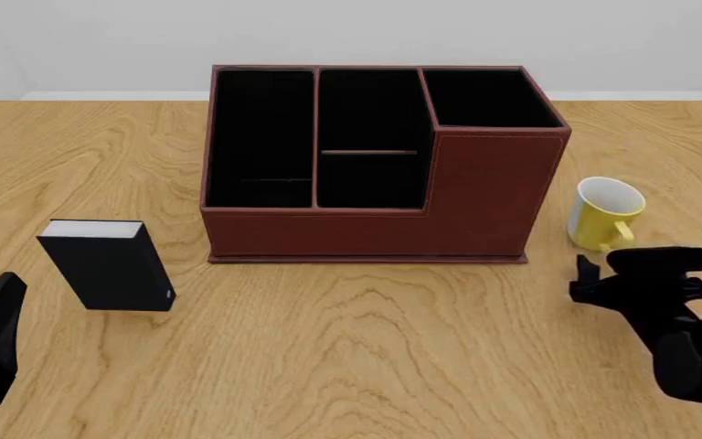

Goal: Pick up the yellow and white mug and place it to the right of the caddy.

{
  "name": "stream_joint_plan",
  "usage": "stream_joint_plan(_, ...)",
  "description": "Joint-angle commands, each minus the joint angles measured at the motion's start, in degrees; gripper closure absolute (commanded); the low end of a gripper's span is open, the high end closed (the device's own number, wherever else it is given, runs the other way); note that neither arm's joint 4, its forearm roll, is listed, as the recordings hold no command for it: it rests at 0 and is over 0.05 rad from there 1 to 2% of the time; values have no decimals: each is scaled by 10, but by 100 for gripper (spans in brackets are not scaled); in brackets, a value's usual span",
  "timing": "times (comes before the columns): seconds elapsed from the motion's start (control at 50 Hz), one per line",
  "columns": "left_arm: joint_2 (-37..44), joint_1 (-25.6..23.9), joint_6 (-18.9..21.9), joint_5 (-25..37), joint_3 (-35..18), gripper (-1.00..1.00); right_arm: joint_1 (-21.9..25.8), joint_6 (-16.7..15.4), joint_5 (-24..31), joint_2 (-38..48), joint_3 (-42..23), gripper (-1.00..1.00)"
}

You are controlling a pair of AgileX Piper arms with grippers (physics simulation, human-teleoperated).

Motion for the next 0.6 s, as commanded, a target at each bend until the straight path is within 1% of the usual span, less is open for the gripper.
stream_joint_plan(0.02,0,0,0,0,0,-100,-6,1,-1,-17,15,-100)
stream_joint_plan(0.4,0,0,0,0,0,-100,-3,-3,0,-74,58,-100)
stream_joint_plan(0.52,0,0,0,0,0,-100,-2,2,0,-100,76,-100)
stream_joint_plan(0.6,0,0,0,0,0,-100,-1,3,5,-107,77,-100)
